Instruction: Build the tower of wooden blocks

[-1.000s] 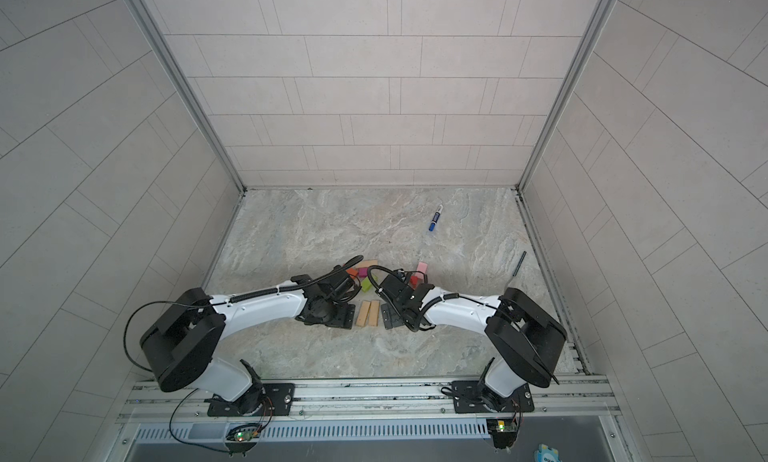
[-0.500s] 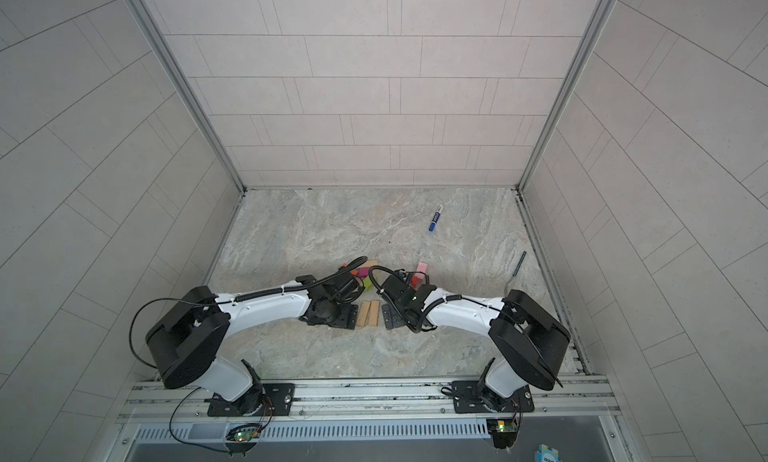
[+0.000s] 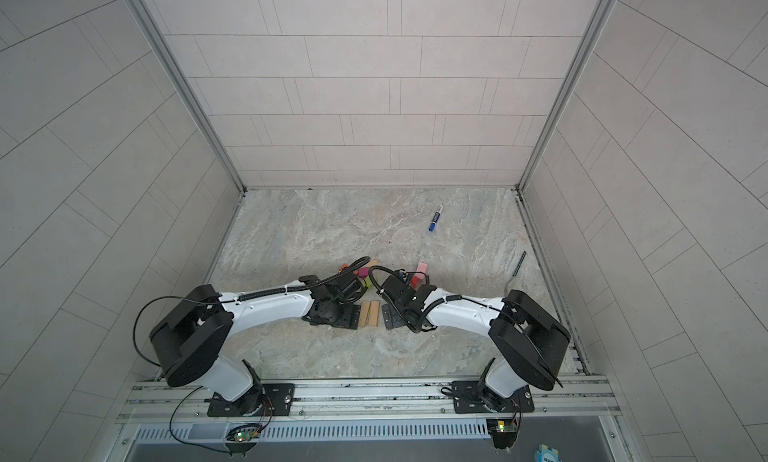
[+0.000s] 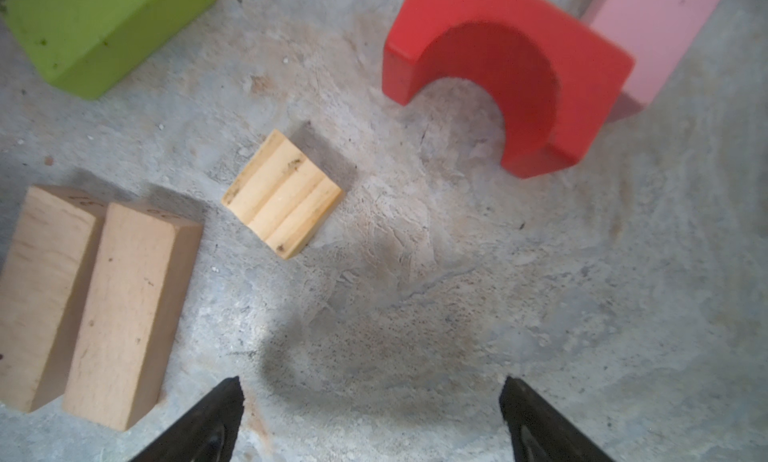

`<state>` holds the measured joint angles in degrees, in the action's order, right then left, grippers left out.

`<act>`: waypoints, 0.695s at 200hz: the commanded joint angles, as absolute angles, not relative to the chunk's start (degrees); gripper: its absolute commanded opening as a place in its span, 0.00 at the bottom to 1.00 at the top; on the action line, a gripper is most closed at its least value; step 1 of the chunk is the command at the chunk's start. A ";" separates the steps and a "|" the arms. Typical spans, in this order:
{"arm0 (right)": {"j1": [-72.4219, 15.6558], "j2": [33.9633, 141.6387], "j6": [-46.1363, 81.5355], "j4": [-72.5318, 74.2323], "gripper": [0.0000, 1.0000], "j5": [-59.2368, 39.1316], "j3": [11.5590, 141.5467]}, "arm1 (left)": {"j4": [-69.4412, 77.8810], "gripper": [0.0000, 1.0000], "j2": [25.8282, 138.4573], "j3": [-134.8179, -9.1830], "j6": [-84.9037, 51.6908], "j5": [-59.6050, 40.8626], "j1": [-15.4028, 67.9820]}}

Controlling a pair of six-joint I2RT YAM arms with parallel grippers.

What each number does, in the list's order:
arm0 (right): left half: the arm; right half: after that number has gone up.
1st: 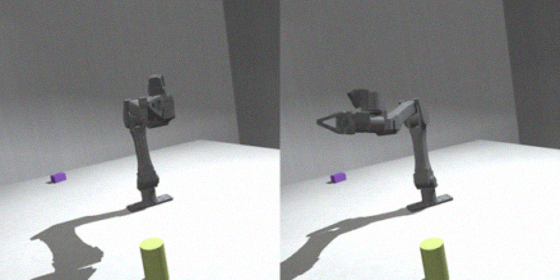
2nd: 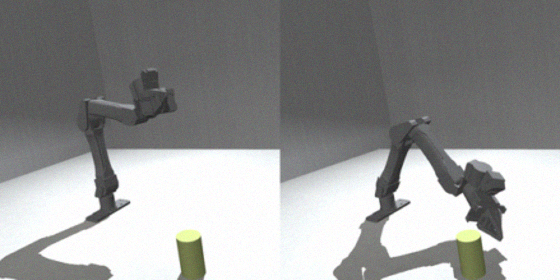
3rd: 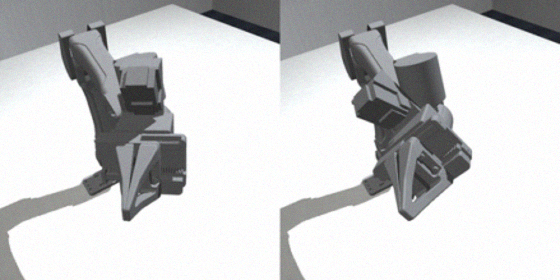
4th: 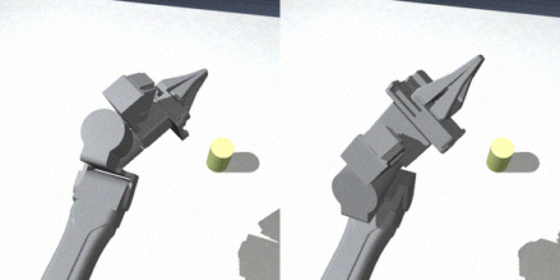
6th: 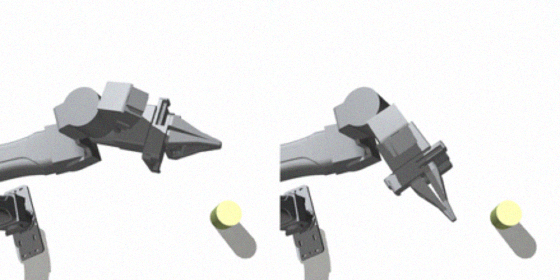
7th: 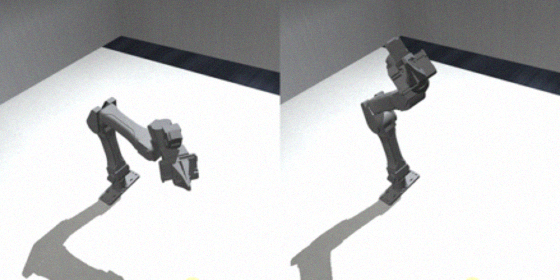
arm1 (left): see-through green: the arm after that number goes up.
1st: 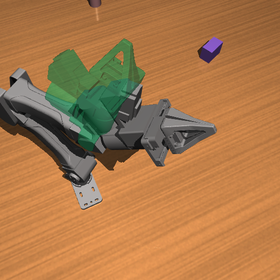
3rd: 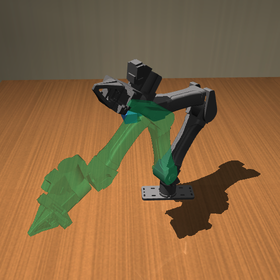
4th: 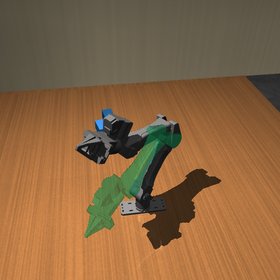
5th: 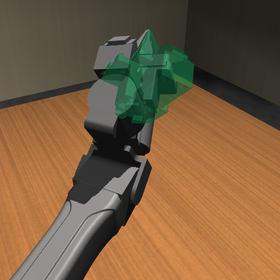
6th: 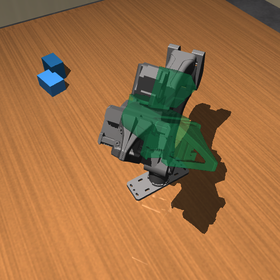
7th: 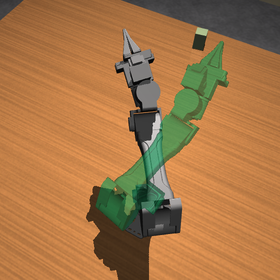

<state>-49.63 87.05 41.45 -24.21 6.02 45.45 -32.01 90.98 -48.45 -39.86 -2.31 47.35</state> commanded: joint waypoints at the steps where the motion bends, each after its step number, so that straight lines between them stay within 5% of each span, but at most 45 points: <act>1: -50.01 86.31 42.54 -24.79 0.98 6.68 44.79 | -30.50 0.94 92.54 -49.02 -40.59 -4.53 48.12; 139: -50.01 87.00 41.88 -25.13 0.98 7.05 45.47 | -32.08 0.94 93.52 -50.99 -39.34 -2.70 48.42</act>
<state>-49.63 87.05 41.43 -24.18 6.02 45.45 -31.00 91.98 -49.76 -40.14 -2.92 48.10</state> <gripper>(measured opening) 0.979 0.939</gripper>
